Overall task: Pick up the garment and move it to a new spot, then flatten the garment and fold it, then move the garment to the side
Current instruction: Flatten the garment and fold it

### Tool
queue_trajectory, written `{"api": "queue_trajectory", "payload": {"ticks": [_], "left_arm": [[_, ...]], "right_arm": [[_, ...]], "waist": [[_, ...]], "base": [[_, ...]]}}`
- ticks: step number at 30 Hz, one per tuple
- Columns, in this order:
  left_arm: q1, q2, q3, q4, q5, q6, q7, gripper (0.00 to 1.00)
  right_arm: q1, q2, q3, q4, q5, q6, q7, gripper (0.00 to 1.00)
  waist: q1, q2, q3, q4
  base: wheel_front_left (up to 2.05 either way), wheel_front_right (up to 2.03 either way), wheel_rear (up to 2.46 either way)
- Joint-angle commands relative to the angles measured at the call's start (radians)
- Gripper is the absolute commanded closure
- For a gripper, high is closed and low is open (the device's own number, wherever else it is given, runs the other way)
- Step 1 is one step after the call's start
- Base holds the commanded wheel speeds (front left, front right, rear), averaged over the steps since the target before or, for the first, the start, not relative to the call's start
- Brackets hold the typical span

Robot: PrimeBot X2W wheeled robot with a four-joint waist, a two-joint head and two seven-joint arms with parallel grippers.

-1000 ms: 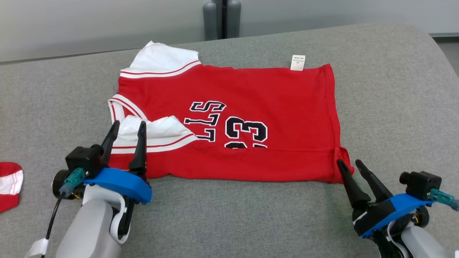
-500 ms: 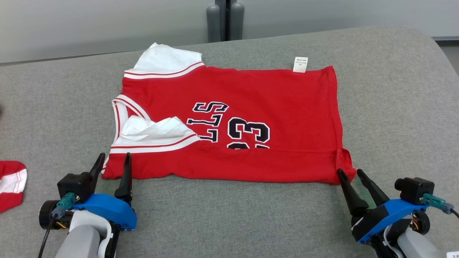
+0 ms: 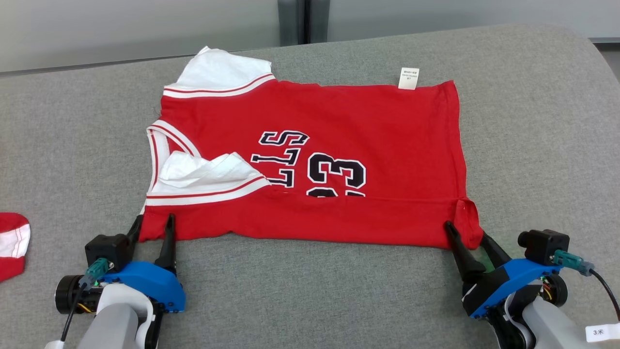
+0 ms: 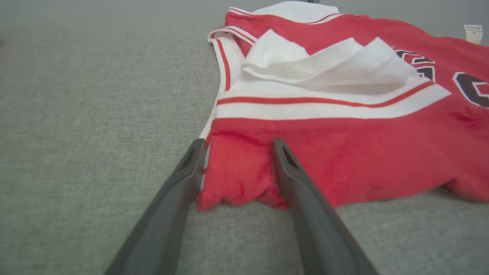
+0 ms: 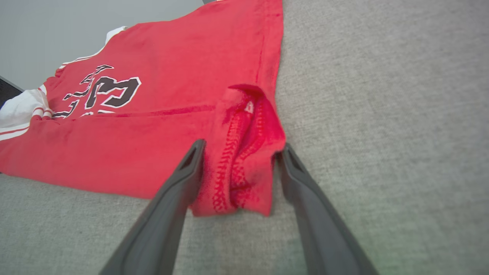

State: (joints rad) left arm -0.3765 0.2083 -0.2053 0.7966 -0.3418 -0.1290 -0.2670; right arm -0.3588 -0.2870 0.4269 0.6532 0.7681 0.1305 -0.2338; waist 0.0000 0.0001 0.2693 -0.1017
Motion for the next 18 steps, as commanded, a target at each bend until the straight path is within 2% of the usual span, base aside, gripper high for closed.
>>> {"api": "queue_trajectory", "payload": {"ticks": [1, 2, 7, 18], "left_arm": [[-0.005, -0.006, -0.007, 0.021, 0.003, -0.001, 0.005, 0.72], [-0.009, -0.007, -0.010, 0.027, 0.003, -0.001, 0.005, 1.00], [-0.013, -0.007, -0.001, 0.012, -0.006, -0.001, 0.004, 1.00], [0.097, -0.026, 0.037, -0.140, -0.002, -0.001, 0.003, 1.00]], "right_arm": [[-0.017, 0.007, 0.008, 0.011, 0.004, 0.001, -0.003, 1.00], [-0.019, 0.008, 0.013, 0.016, 0.007, 0.001, -0.005, 1.00], [-0.025, 0.006, 0.021, 0.025, 0.016, 0.001, -0.019, 1.00], [0.029, -0.004, 0.021, -0.017, 0.030, 0.001, -0.031, 1.00]], "waist": [[0.0000, -0.0001, 0.001, 0.001], [0.0000, -0.0001, 0.002, 0.002], [0.0000, -0.0001, -0.008, 0.009], [0.0000, -0.0001, -0.078, 0.043]], "base": [[0.00, 0.00, 0.00], [0.00, 0.00, 0.00], [0.00, 0.00, 0.00], [0.00, 0.00, 0.00]]}}
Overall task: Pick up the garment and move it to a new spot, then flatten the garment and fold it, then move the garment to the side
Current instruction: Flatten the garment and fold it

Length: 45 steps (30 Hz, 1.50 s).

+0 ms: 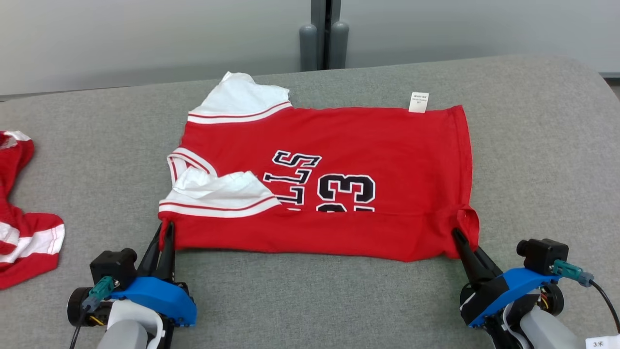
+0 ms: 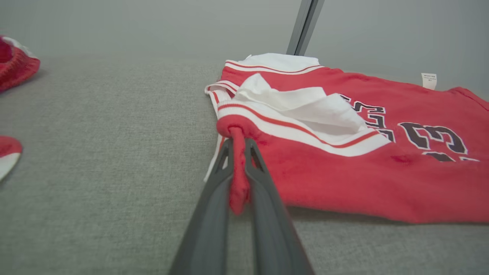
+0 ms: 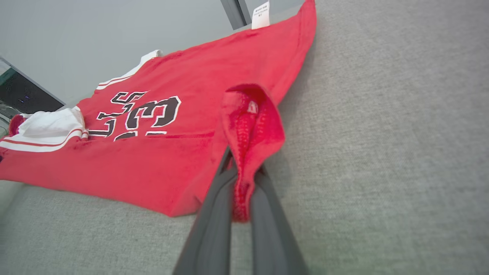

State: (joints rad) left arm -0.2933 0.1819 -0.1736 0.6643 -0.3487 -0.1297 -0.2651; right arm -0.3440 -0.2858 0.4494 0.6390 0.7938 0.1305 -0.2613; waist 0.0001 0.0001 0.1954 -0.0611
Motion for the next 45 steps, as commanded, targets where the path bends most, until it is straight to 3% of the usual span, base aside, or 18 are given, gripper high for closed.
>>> {"api": "queue_trajectory", "payload": {"ticks": [1, 20, 26, 27, 28, 29, 34, 45], "left_arm": [[0.028, -0.002, 0.009, -0.019, 0.008, 0.000, 0.001, 1.00], [0.350, -0.050, 0.049, -0.231, 0.023, 0.030, 0.001, 1.00], [0.395, -0.051, 0.043, -0.244, 0.007, 0.032, 0.003, 1.00], [0.394, -0.053, 0.042, -0.239, 0.005, 0.033, 0.003, 1.00], [0.389, -0.055, 0.043, -0.237, 0.005, 0.034, 0.003, 0.27], [0.383, -0.057, 0.043, -0.235, 0.006, 0.035, 0.002, 0.00], [0.343, -0.070, 0.049, -0.240, 0.014, 0.039, 0.000, 0.00], [0.291, -0.115, 0.151, -0.454, 0.107, 0.041, -0.001, 0.00]], "right_arm": [[0.022, -0.006, -0.003, -0.008, 0.005, 0.001, -0.004, 1.00], [0.274, -0.064, -0.081, -0.192, -0.010, 0.001, 0.028, 1.00], [0.359, -0.033, -0.140, -0.261, -0.037, 0.001, 0.106, 1.00], [0.363, -0.027, -0.149, -0.267, -0.045, 0.001, 0.115, 0.82], [0.368, -0.020, -0.156, -0.269, -0.051, 0.001, 0.124, 0.35], [0.372, -0.013, -0.163, -0.273, -0.058, 0.001, 0.129, 0.00], [0.362, 0.004, -0.228, -0.297, -0.118, 0.001, 0.097, 0.00], [0.283, 0.055, -0.350, -0.398, -0.274, 0.001, 0.005, 0.00]], "waist": [[-0.0001, -0.0001, -0.011, 0.007], [-0.0001, -0.0001, -0.127, 0.072], [-0.0001, -0.0001, -0.127, 0.075], [-0.0001, -0.0001, -0.126, 0.075], [-0.0001, -0.0001, -0.124, 0.074], [-0.0001, -0.0001, -0.122, 0.074], [-0.0001, -0.0001, -0.116, 0.071], [-0.0001, -0.0001, -0.107, 0.033]], "base": [[0.00, 0.00, 0.00], [0.00, 0.00, 0.00], [0.00, 0.00, 0.00], [0.00, 0.00, 0.00], [0.00, 0.00, 0.00], [0.00, 0.00, 0.00], [0.00, 0.00, 0.00], [0.00, 0.00, 0.00]]}}
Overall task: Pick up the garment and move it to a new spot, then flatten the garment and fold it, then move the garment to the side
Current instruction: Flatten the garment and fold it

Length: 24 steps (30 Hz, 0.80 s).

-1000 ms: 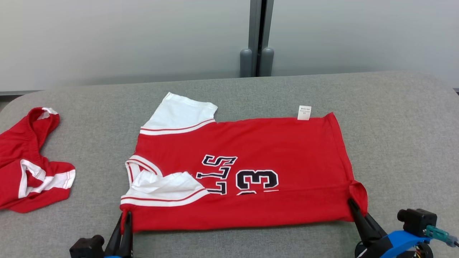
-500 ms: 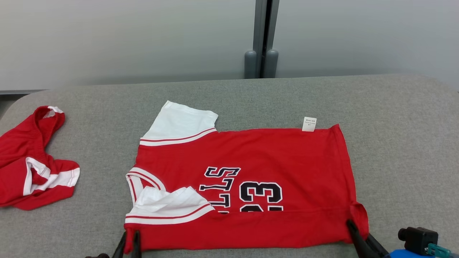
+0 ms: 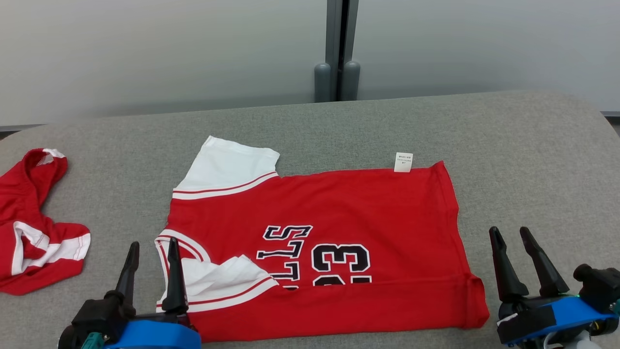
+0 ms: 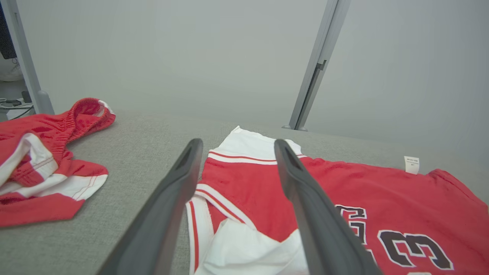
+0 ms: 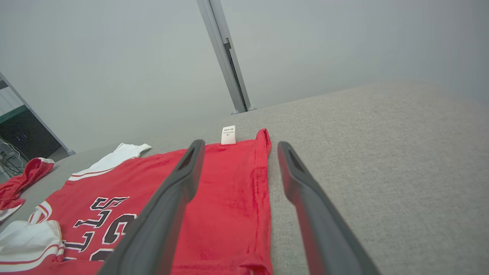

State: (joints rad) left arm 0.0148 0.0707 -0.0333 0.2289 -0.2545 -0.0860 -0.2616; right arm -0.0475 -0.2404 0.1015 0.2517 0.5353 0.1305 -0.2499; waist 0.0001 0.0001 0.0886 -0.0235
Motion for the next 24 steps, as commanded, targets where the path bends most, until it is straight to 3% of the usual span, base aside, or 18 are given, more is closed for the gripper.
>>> {"api": "queue_trajectory", "payload": {"ticks": [1, 11, 24], "left_arm": [[-0.022, -0.006, 0.018, -0.032, 0.023, -0.003, -0.004, 0.00], [-0.085, -0.018, 0.067, -0.044, 0.084, -0.009, -0.004, 0.00], [-0.111, -0.020, 0.081, 0.008, 0.139, 0.011, -0.004, 0.00]], "right_arm": [[-0.021, 0.016, -0.005, -0.019, -0.030, 0.001, -0.011, 0.00], [-0.046, 0.114, -0.038, -0.086, -0.165, 0.001, -0.015, 0.00], [-0.017, 0.155, -0.021, -0.085, -0.237, 0.001, -0.016, 0.00]], "waist": [[-0.0001, -0.0001, 0.000, -0.007], [-0.0001, -0.0001, 0.005, -0.011], [-0.0001, -0.0001, 0.005, -0.013]], "base": [[0.00, 0.00, 0.00], [0.00, 0.00, 0.00], [0.00, 0.00, 0.00]]}}
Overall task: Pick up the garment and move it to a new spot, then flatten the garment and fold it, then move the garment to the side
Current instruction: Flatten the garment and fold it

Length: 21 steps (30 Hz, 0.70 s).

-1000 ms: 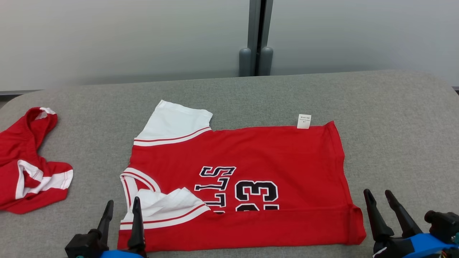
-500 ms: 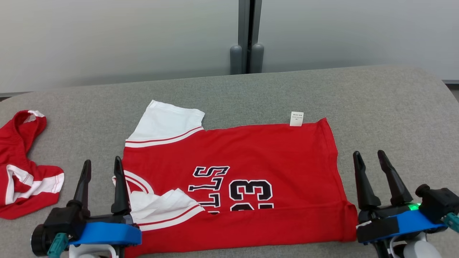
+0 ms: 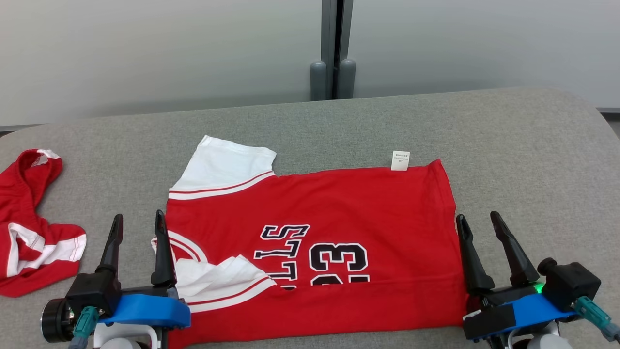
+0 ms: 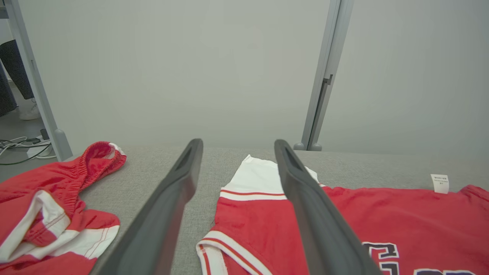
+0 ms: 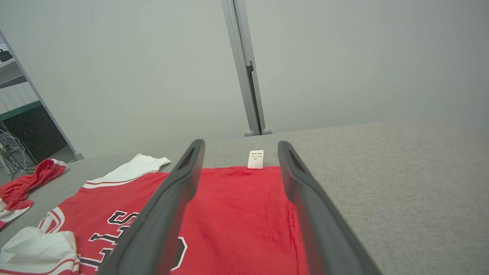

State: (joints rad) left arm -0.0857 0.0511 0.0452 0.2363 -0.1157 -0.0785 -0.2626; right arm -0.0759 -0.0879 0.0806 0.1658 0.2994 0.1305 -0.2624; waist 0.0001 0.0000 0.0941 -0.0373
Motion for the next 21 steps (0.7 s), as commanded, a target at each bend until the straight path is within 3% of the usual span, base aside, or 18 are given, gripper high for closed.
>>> {"api": "queue_trajectory", "payload": {"ticks": [1, 21], "left_arm": [[-0.010, -0.001, 0.003, 0.000, -0.003, 0.005, -0.003, 0.00], [0.000, -0.001, 0.002, 0.005, -0.001, 0.017, -0.003, 0.00]], "right_arm": [[0.014, 0.003, 0.001, 0.003, -0.006, 0.001, -0.003, 0.00], [0.013, 0.003, -0.005, 0.038, -0.027, 0.001, -0.003, 0.00]], "waist": [[-0.0001, 0.0000, 0.000, 0.002], [-0.0001, 0.0000, -0.004, 0.008]], "base": [[0.00, 0.00, 0.00], [0.00, 0.00, 0.00]]}}
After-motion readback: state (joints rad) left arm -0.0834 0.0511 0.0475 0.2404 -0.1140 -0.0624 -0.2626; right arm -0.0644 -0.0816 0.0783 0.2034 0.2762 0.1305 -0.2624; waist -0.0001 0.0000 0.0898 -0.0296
